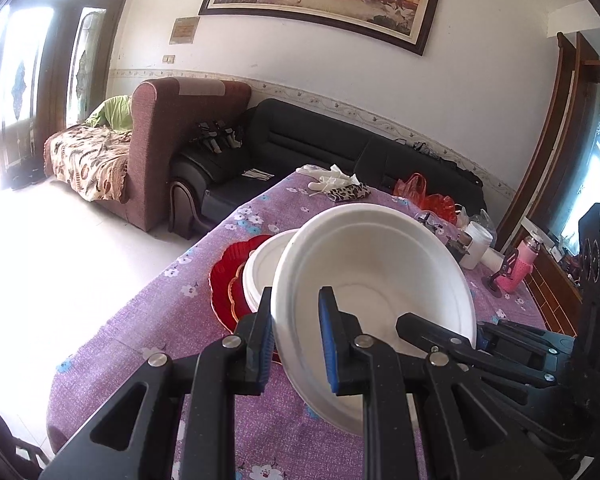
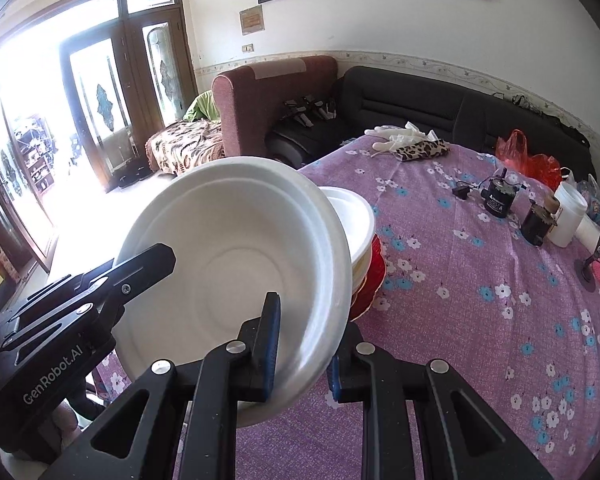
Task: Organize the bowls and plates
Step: 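Carry the small white bowl with both grippers and lower it onto the stack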
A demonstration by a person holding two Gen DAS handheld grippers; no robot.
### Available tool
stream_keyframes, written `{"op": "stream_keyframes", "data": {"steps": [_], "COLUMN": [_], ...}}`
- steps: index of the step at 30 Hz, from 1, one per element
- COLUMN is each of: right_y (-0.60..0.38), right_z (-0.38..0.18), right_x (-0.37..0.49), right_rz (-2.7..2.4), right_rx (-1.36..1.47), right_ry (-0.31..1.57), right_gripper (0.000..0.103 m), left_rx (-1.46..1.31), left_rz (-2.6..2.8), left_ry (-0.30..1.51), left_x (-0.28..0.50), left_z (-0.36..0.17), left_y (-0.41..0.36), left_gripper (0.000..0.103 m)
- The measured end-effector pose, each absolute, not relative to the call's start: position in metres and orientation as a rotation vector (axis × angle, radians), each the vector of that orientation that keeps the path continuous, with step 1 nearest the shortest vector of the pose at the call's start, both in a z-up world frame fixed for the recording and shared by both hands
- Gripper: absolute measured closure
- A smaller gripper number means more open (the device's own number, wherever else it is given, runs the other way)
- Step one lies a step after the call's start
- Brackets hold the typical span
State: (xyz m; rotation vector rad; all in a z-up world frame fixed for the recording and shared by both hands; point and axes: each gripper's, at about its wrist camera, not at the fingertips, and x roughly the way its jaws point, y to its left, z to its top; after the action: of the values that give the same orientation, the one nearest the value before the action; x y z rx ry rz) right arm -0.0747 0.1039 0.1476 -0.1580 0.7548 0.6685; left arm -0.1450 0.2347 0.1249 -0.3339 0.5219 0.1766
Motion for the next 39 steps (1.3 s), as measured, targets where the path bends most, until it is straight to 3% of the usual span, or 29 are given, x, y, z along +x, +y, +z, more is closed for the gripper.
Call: {"op": "stream_keyframes", "data": {"steps": [16, 39], "right_y": [0.134, 0.169], "right_z": [0.187, 0.111], "right_x": [-0.041, 0.035], "right_rz": [0.659, 0.572], "right_rx": [-0.140, -0.156], "right_ry": [0.713, 0.895], "right_gripper": [0.080, 0.079], "left_rx": [-0.186, -0.163], "left_rz": [0.240, 0.276], "left_ry": [0.480, 0.681], "left_x": [-0.102, -0.010], "left_z": [0.161, 0.084], "left_y": [0.248, 0.276], "left_gripper": [0.084, 0.084]}}
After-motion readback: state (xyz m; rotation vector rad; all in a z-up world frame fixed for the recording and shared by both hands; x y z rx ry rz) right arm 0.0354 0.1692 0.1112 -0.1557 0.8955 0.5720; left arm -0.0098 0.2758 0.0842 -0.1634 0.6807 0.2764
